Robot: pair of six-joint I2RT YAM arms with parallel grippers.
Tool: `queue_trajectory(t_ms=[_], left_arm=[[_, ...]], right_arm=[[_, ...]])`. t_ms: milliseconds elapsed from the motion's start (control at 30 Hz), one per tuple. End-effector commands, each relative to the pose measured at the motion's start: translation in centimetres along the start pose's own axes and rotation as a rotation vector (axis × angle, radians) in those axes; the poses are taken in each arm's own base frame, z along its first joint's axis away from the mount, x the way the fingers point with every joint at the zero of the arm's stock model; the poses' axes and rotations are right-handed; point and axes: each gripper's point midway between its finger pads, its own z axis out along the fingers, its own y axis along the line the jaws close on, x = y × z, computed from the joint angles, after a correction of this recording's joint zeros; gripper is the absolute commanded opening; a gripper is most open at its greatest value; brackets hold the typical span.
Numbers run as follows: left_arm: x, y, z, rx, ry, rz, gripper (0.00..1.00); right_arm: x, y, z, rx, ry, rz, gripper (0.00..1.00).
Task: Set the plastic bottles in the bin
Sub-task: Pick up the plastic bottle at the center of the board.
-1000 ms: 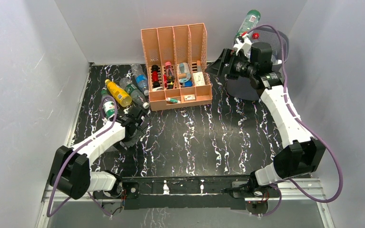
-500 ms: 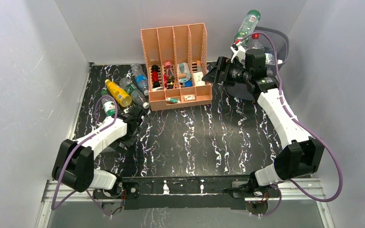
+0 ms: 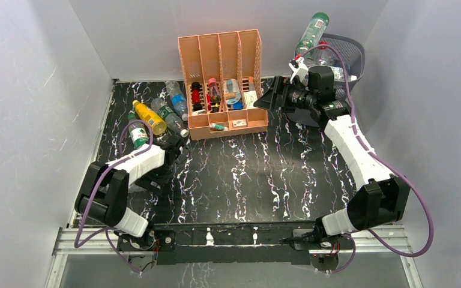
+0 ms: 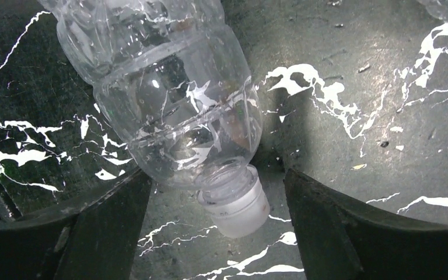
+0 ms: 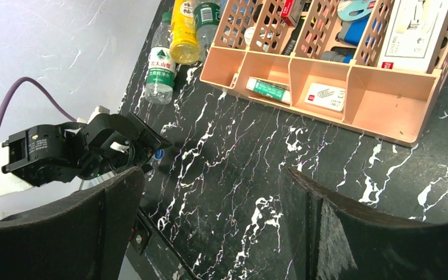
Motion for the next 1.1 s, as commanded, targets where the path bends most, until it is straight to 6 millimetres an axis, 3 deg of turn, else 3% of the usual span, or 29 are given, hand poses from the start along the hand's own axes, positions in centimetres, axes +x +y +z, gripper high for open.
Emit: queue_trajectory(t_ms=[0,167,333,567,800,1067], left_arm=[[-1.4,-0.7,0.0,0.008,-0.053,-0.053,0.79],[-1.5,-1.4,0.2,0.018,-0.055,-0.046,0.46],[-1.1,-1.9,-0.3,0.022,-0.019,0.0,0.0],[1.0,-2.5,-2.7,0.156,0.125,0.093,0.0],[2.5,-3.2,-8.6,0.424,0.197,0.259,0.0],[4.9,-2.8,-16.0,0.797,0.288,0.419,0.0]], right_arm=[[-1.1,2.0,-1.0,-0.06,-0.054,-0.075,0.96],[-0.9,2.3,-1.0,-0.072,-0.049,-0.075,0.96],[-0.8,2.3,-1.1,-0.071,-0.049,-0.075,0.96],[-0.1,2.3,-0.7,-0.076,-0.032,-0.071,0.96],[1.8,2.8,0.8,-0.11,0.032,-0.051,0.96],[5.3,5.5,4.2,-0.206,0.136,-0.008,0.97]])
